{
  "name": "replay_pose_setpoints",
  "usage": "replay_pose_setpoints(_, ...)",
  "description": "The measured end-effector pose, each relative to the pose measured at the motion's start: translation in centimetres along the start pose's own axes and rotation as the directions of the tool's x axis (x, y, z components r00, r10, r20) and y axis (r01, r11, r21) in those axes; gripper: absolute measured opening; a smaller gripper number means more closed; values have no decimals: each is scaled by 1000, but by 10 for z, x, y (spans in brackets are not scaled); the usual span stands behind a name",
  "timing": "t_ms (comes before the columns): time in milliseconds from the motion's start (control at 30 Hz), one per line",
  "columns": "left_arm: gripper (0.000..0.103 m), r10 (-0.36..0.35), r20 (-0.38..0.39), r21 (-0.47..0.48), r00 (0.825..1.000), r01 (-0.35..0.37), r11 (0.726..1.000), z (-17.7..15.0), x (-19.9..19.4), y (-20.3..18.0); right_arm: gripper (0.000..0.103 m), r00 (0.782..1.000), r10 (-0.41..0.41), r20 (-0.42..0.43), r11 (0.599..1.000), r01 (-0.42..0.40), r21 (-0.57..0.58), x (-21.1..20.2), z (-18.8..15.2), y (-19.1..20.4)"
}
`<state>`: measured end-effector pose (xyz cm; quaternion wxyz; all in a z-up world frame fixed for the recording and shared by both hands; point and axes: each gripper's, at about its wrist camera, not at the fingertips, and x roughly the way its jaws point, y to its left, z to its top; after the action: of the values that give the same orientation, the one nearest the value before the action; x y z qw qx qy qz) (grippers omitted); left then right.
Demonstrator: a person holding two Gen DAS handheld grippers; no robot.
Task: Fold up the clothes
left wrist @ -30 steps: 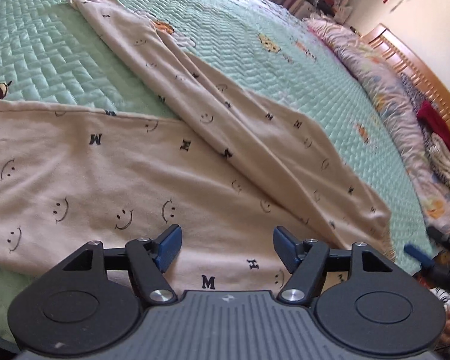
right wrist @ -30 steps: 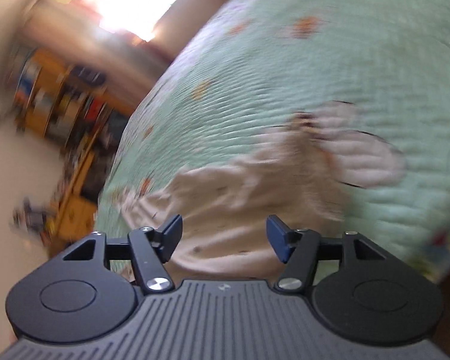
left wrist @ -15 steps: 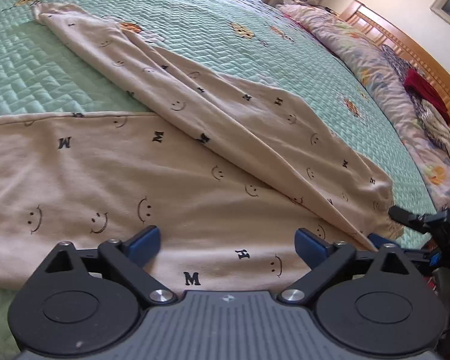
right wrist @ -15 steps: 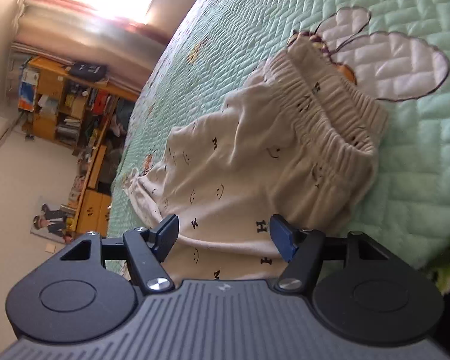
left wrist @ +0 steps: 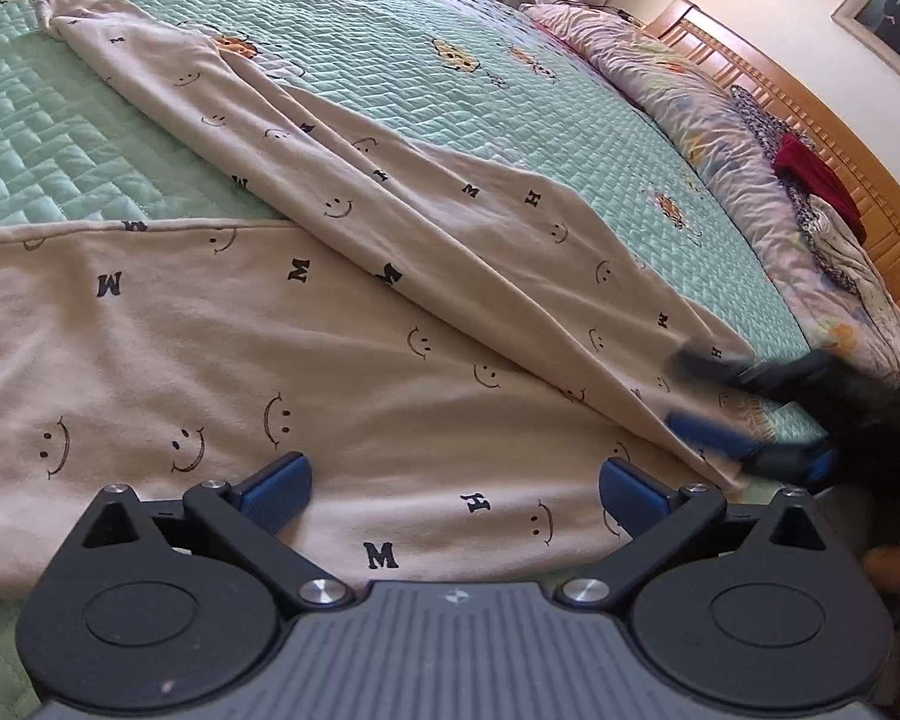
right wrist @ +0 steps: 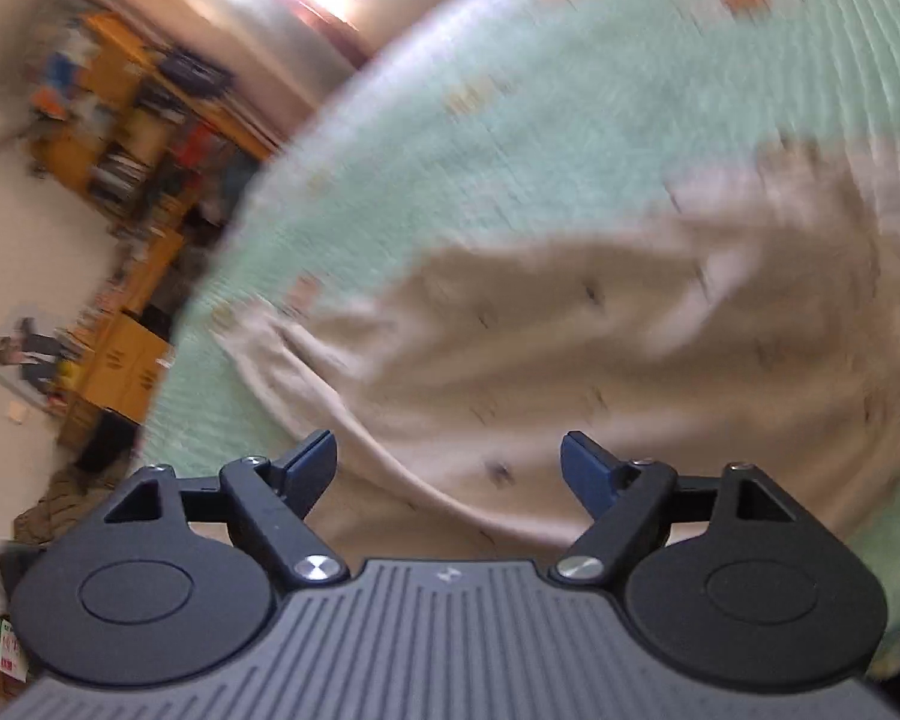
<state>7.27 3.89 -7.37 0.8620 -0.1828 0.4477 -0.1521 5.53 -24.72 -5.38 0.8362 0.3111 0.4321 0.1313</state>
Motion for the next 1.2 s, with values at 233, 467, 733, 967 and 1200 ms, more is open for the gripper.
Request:
replay_pose_setpoints(233,102,3,7,26,1000,-3,1000,-3,1,-2,91,997,-50,61,981,61,-186,7,-21,17)
replay_pose_setpoints(467,102,-34,9,4,999,34,999,-1,-1,6,103,992,-94,82,974,109,-199,15,-29,29)
replay_pose_setpoints(733,102,-52,15,-9,999,52,999,-1,-1,8,103,996,-58,73,986,68,-154,12,-27,26)
replay_pose_setpoints(967,102,-126,53,-85,991,130,988,-2,-5,23,103,980,-47,192,955,101,-281,-10,-32,66)
replay_pose_setpoints(1200,102,-174,176,-149,969,201,968,1,-36,45,103,988,22,152,959,22,-283,18,-20,79)
